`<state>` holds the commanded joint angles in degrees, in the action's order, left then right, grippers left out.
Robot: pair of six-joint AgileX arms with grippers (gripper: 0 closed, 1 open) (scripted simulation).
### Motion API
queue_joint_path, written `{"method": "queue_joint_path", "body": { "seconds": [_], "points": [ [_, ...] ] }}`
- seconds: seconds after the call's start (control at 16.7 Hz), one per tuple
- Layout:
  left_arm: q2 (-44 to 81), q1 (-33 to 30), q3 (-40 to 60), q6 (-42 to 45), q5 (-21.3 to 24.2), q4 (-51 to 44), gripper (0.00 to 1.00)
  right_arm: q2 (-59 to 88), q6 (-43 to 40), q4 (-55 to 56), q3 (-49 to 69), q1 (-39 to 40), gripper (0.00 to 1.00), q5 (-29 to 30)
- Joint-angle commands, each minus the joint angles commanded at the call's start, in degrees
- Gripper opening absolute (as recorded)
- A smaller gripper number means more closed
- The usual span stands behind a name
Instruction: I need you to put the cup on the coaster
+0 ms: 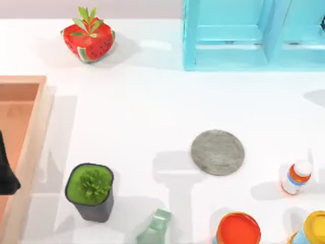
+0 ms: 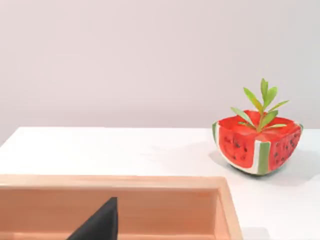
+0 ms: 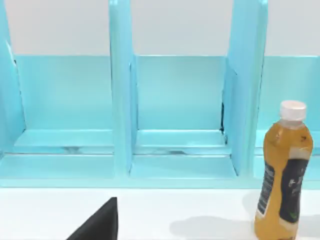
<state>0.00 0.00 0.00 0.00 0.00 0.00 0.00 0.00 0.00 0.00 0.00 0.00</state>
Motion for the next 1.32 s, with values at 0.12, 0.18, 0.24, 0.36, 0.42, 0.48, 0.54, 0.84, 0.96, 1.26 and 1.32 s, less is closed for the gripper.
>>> {"method": "queue_joint_path", "body": {
  "seconds": [0.12,0.18,0.24,0.36,0.42,0.48,0.54,0.84,0.96,1.26,1.32],
  "points": [
    [0.0,0.0,0.0,0.0,0.0,0.0,1.0,0.0,0.0,0.0,0.0,0.0,1.0,0.0],
    [0.0,0.0,0.0,0.0,0.0,0.0,1.0,0.5,-0.5,-0.3,0.4,0.0,1.0,-0.1],
    [0.0,0.0,0.0,0.0,0.0,0.0,1.0,1.5,-1.5,-1.1,1.2,-0.1,1.0,-0.3],
    [0.0,0.0,0.0,0.0,0.0,0.0,1.0,5.1,-5.2,-3.6,3.9,-0.5,1.0,-0.7],
    [0.0,0.0,0.0,0.0,0.0,0.0,1.0,7.5,-7.8,-5.3,5.7,-0.8,1.0,-0.9],
    [0.0,0.0,0.0,0.0,0.0,0.0,1.0,10.3,-10.8,-7.4,7.9,-1.2,1.0,-1.2],
    [0.0,0.0,0.0,0.0,0.0,0.0,1.0,13.4,-14.3,-9.7,10.4,-1.8,1.0,-1.4],
    [0.0,0.0,0.0,0.0,0.0,0.0,1.0,32.8,-36.5,-24.0,26.4,-5.9,1.0,-2.3],
    [0.0,0.0,0.0,0.0,0.0,0.0,1.0,41.6,-46.9,-30.5,33.9,-8.1,1.0,-2.5],
    [0.0,0.0,0.0,0.0,0.0,0.0,1.0,64.4,-73.8,-46.9,53.3,-14.5,1.0,-2.4],
    [0.0,0.0,0.0,0.0,0.0,0.0,1.0,68.8,-79.0,-49.9,57.0,-15.8,1.0,-2.3]
  ]
}}
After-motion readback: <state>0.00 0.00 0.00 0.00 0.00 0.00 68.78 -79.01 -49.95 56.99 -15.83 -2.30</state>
